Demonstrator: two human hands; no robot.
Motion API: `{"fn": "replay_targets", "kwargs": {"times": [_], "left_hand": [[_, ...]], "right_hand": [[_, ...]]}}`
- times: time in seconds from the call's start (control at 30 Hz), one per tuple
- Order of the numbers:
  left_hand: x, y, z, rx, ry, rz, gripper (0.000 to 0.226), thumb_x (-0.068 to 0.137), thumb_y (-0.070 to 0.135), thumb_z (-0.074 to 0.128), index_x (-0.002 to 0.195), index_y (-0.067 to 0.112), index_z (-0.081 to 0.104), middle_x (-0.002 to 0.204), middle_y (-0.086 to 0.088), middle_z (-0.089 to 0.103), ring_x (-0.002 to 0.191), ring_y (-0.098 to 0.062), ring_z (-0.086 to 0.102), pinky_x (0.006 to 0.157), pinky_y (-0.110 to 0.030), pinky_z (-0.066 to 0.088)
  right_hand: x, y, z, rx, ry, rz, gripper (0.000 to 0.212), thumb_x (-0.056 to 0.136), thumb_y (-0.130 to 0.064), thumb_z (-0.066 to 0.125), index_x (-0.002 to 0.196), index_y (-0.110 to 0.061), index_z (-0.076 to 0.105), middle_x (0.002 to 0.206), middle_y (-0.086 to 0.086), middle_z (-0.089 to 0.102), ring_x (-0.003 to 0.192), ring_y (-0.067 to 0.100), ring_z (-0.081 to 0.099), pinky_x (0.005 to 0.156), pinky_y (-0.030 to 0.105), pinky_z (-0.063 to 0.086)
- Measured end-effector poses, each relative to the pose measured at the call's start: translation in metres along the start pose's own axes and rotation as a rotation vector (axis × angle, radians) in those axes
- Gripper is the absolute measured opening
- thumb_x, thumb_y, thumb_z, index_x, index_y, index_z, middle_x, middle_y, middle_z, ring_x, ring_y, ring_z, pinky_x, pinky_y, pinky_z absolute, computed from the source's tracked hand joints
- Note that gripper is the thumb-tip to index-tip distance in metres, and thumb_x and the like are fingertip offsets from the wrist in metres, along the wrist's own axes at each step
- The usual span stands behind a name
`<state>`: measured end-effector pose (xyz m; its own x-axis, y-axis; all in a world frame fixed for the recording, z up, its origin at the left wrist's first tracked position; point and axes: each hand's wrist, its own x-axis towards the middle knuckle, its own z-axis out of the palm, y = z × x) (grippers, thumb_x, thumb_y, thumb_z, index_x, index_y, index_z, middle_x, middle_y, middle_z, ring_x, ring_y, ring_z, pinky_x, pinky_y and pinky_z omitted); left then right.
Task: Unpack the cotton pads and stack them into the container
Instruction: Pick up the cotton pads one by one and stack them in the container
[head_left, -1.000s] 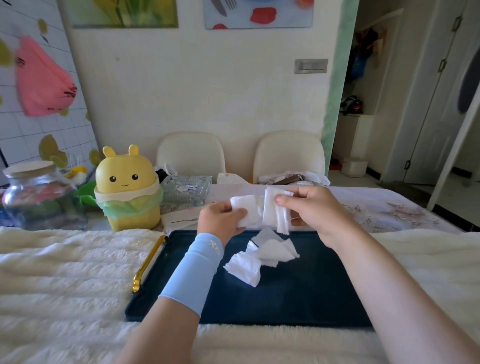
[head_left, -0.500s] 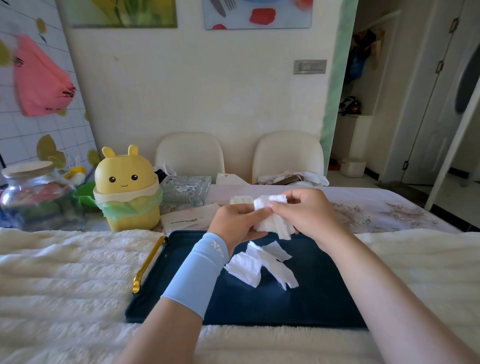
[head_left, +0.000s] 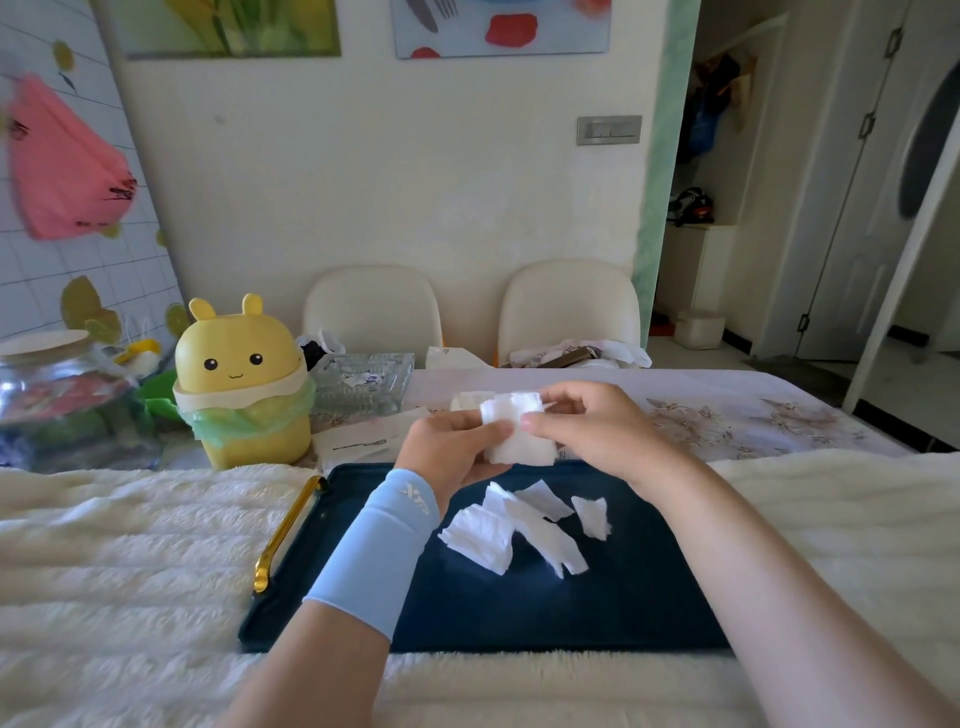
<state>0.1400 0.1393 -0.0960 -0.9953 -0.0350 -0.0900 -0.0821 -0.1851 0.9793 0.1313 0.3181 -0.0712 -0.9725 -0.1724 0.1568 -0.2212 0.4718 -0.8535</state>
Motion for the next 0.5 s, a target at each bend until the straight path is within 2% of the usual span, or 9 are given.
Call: {"fn": "replay_targets", "kwargs": {"times": [0.13,0.23,0.3,0.37,0.43,0.5], "left_hand": [[-0.004,0.001,0.004,-0.161,-0.104,-0.024,0.025,0.092,0.017,0.067,0.109,-0.001,0.069,0.104,-0.016,0.075,0.094,-0.024,0.073,0.074,-0.029,0.062],[-0.005,0.001,0.006,-0.253,-0.088,-0.071,0.025,0.094,0.017,0.064,0.111,-0.002,0.067,0.104,-0.017,0.074,0.090,-0.025,0.074,0.069,-0.029,0.062],[-0.006,0.001,0.007,-0.299,-0.079,-0.103,0.025,0.095,0.016,0.063,0.113,-0.001,0.065,0.104,-0.018,0.074,0.089,-0.026,0.074,0.068,-0.029,0.062],[-0.006,0.001,0.007,-0.340,-0.050,-0.127,0.024,0.096,0.016,0.063,0.114,0.000,0.062,0.103,-0.018,0.075,0.088,-0.027,0.075,0.067,-0.031,0.062],[-0.005,0.001,0.004,-0.345,-0.017,-0.131,0.025,0.096,0.016,0.063,0.115,0.001,0.060,0.103,-0.018,0.075,0.088,-0.029,0.075,0.065,-0.031,0.062],[-0.003,0.000,0.003,-0.295,0.005,-0.109,0.025,0.095,0.015,0.064,0.115,0.000,0.062,0.106,-0.018,0.074,0.088,-0.028,0.075,0.064,-0.031,0.062]], "right_hand": [[0.005,0.004,0.009,-0.068,0.217,-0.112,0.016,0.082,-0.033,0.081,0.088,-0.019,0.077,0.082,-0.005,0.075,0.079,0.012,0.068,0.072,0.029,0.052],[0.006,0.006,0.009,-0.037,0.282,-0.094,0.020,0.084,-0.033,0.080,0.099,-0.020,0.079,0.092,-0.015,0.074,0.088,0.006,0.068,0.077,0.024,0.051],[0.006,0.005,0.010,-0.025,0.319,-0.098,0.018,0.085,-0.033,0.079,0.097,-0.020,0.081,0.084,-0.017,0.073,0.080,0.003,0.066,0.071,0.021,0.048],[0.006,0.004,0.009,0.020,0.360,-0.091,0.010,0.087,-0.030,0.077,0.087,-0.021,0.081,0.067,-0.017,0.068,0.068,0.005,0.062,0.062,0.021,0.044],[0.006,0.004,0.003,0.036,0.391,-0.097,0.011,0.087,-0.029,0.076,0.078,-0.024,0.077,0.058,-0.014,0.063,0.060,0.006,0.057,0.058,0.023,0.042],[0.005,0.001,-0.004,0.109,0.308,-0.106,0.013,0.088,-0.026,0.076,0.076,-0.024,0.074,0.054,-0.015,0.060,0.051,0.002,0.052,0.054,0.019,0.043]]}}
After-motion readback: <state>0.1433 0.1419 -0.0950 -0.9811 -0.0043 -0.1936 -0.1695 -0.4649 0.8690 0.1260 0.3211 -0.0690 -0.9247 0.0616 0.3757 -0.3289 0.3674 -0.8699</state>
